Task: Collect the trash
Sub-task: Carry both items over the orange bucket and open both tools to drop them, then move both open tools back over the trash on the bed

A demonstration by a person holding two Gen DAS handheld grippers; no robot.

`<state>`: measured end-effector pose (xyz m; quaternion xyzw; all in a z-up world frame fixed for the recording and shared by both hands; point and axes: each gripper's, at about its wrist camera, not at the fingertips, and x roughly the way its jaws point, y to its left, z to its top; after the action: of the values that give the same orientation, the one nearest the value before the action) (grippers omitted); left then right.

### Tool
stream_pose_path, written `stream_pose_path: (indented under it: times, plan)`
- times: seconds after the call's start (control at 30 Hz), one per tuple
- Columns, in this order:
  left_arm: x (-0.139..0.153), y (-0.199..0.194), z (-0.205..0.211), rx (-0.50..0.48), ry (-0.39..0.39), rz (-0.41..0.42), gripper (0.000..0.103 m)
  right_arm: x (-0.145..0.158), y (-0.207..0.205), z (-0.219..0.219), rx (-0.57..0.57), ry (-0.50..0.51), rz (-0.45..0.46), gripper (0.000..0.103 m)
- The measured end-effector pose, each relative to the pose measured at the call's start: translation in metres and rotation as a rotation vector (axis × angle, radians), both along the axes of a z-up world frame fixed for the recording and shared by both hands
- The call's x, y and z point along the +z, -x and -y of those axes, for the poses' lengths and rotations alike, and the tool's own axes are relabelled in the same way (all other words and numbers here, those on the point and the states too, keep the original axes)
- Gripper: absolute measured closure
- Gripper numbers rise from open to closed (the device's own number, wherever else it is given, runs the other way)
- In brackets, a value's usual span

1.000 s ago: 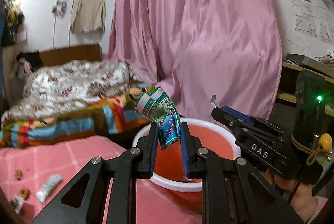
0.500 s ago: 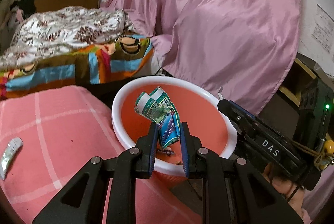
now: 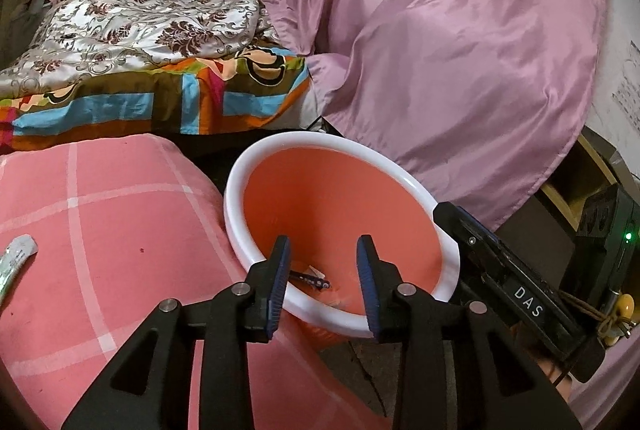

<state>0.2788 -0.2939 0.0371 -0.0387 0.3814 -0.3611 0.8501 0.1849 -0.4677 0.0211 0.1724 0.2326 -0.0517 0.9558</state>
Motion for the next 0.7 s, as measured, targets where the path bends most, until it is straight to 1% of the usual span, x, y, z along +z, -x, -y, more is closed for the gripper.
stream_pose_path:
  times: [0.1,0.2,0.27,0.33,0.4,0.43,0.47,0.6,0.67,0.7]
  plan:
    - [0.005,0.002,-0.006,0.017,0.017,0.017,0.07,0.003,0.001,-0.003,0.0,0.013,0.012,0.057]
    - [0.013,0.006,-0.013,0.044,0.021,0.061,0.07,0.009,0.002,-0.007,0.004,0.032,0.038,0.051]
    - [0.018,0.012,-0.02,0.065,0.022,0.097,0.07,0.013,0.004,-0.011,0.007,0.044,0.063,0.044]
    - [0.024,0.018,-0.03,0.091,0.024,0.142,0.069,0.019,0.006,-0.017,0.011,0.065,0.093,0.039]
    - [0.03,0.023,-0.041,0.118,0.027,0.18,0.063,0.025,0.008,-0.025,0.014,0.089,0.121,0.032]
    - [0.033,0.026,-0.048,0.134,0.033,0.197,0.059,0.027,0.008,-0.028,0.017,0.095,0.133,0.027]
    - [0.035,0.028,-0.052,0.145,0.038,0.21,0.057,0.031,0.009,-0.033,0.021,0.101,0.15,0.023]
    - [0.047,0.039,-0.078,0.201,0.049,0.28,0.055,0.044,0.015,-0.052,0.042,0.137,0.218,0.014]
    - [0.051,0.045,-0.09,0.231,0.053,0.313,0.046,0.051,0.019,-0.063,0.05,0.163,0.262,0.009]
    - [0.054,0.048,-0.096,0.246,0.059,0.332,0.045,0.055,0.022,-0.07,0.054,0.175,0.288,0.007]
